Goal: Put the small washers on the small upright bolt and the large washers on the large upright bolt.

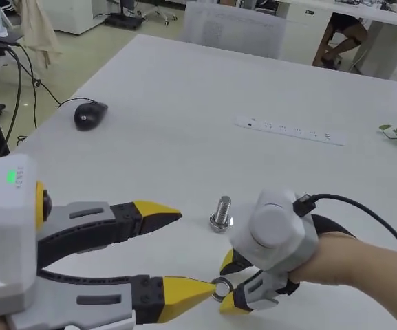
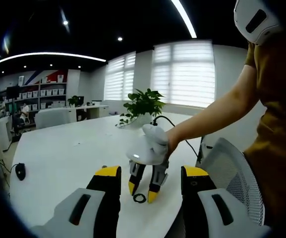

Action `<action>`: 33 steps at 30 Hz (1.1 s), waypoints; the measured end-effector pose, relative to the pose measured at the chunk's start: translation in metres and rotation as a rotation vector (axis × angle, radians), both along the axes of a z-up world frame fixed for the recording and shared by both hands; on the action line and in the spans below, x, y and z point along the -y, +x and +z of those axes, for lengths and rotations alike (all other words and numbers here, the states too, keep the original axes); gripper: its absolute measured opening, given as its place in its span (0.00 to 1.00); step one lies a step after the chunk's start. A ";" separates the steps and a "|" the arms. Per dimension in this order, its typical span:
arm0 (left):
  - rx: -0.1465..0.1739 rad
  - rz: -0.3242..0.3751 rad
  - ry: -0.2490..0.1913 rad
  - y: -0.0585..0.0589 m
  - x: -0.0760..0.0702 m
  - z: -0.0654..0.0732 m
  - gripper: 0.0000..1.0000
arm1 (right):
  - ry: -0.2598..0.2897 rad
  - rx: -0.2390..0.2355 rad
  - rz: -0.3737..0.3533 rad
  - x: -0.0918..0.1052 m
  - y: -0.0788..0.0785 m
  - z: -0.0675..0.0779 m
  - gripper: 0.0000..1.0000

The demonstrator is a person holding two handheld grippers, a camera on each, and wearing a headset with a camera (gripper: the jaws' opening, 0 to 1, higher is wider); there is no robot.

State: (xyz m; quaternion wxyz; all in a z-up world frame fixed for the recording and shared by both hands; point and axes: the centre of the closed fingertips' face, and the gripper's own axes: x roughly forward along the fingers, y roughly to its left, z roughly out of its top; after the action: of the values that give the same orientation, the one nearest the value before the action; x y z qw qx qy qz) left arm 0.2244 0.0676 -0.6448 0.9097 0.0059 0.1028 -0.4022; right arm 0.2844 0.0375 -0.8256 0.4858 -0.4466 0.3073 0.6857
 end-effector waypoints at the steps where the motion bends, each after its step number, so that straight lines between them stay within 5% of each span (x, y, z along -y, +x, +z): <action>1: 0.001 0.000 0.001 0.000 0.000 0.000 0.47 | 0.001 0.001 0.006 0.000 0.000 0.000 0.31; 33: -0.006 -0.012 0.007 -0.001 0.002 -0.002 0.47 | -0.024 0.014 -0.036 0.001 0.006 0.000 0.21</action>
State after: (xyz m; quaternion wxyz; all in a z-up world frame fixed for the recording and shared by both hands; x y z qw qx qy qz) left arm 0.2231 0.0654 -0.6465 0.9070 0.0085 0.1072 -0.4071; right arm 0.2902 0.0362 -0.8251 0.4950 -0.4514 0.3202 0.6699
